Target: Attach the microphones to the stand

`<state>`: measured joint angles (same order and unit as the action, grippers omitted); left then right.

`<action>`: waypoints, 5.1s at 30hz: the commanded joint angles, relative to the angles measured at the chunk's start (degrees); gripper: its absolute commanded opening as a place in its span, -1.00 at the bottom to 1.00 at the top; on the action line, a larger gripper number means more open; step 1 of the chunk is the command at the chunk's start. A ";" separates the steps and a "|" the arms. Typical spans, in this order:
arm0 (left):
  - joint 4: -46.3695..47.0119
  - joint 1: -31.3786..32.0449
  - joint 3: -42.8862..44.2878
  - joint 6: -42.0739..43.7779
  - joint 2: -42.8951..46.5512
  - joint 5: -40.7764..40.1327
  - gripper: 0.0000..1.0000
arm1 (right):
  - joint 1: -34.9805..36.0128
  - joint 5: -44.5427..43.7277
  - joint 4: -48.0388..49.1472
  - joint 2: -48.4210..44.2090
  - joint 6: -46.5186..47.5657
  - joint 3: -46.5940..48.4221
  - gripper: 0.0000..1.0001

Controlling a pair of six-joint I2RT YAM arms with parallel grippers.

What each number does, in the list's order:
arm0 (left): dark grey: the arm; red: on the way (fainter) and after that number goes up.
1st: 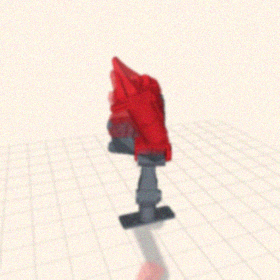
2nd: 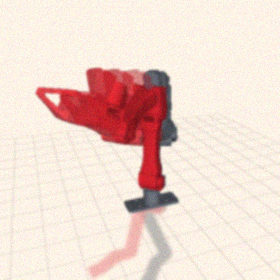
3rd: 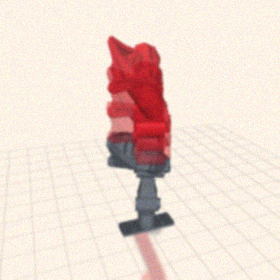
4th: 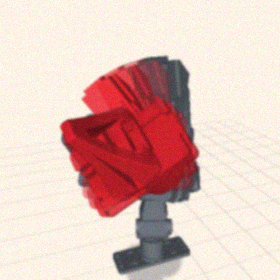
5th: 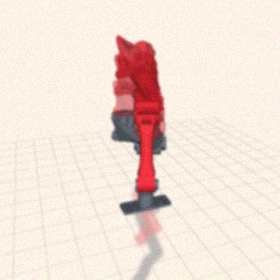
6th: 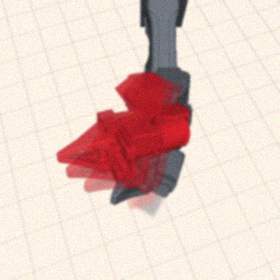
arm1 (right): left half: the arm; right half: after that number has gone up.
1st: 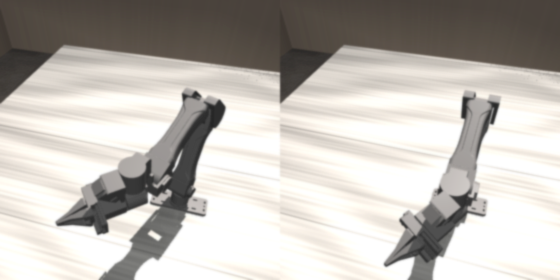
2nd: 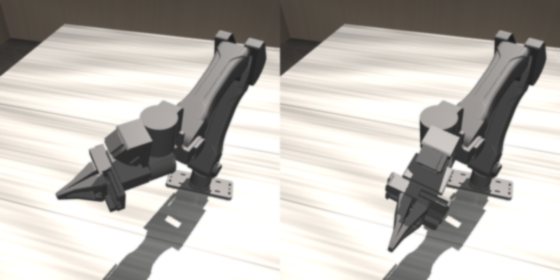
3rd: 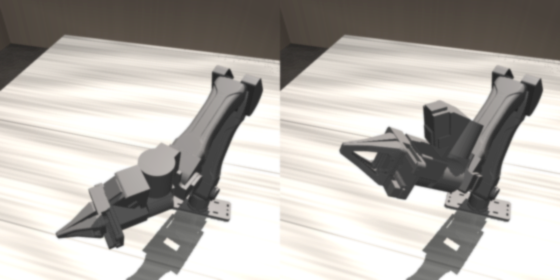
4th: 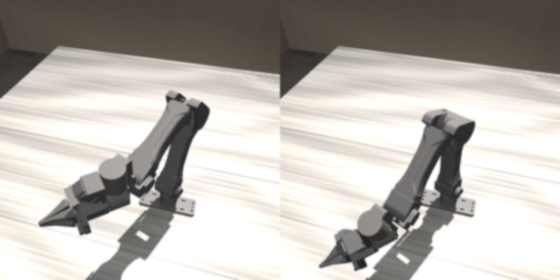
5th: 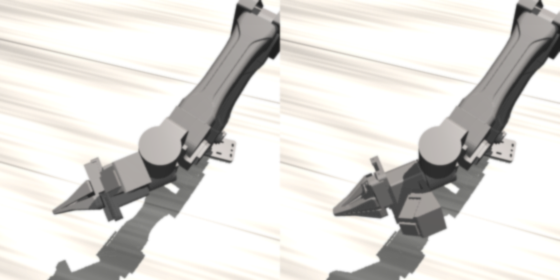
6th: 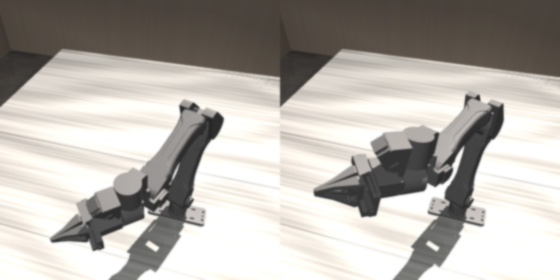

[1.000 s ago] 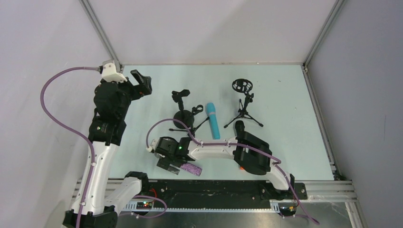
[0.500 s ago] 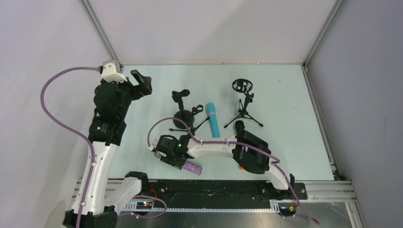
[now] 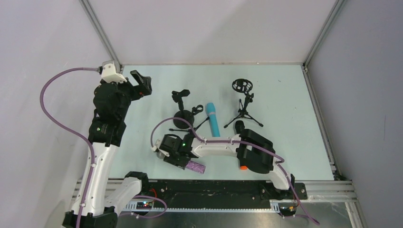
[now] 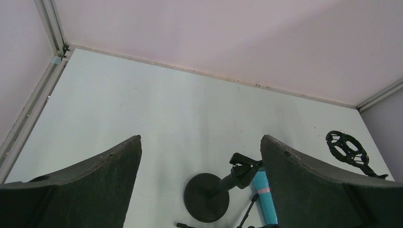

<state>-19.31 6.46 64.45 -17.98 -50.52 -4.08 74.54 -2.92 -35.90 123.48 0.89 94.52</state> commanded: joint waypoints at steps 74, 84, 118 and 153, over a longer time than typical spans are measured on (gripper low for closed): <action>3.43 1.10 0.07 -1.45 -5.49 12.64 0.97 | -51.04 15.79 66.56 -46.30 -20.94 -29.49 -1.00; 3.45 1.07 -0.02 -1.12 -5.45 12.15 0.97 | -52.97 12.50 75.75 -41.93 -11.21 -29.35 -1.00; 3.41 1.03 0.03 -1.37 -5.87 13.34 0.97 | -61.47 13.58 85.06 -33.18 -7.20 -27.39 -1.00; 3.46 1.02 0.02 -1.52 -6.44 13.58 0.97 | -61.36 13.71 85.89 -32.94 -8.21 -36.48 -1.00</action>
<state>-17.65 7.18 63.48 -19.07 -57.01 8.32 13.26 12.40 46.13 92.16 -8.10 59.11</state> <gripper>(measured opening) 0.984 0.460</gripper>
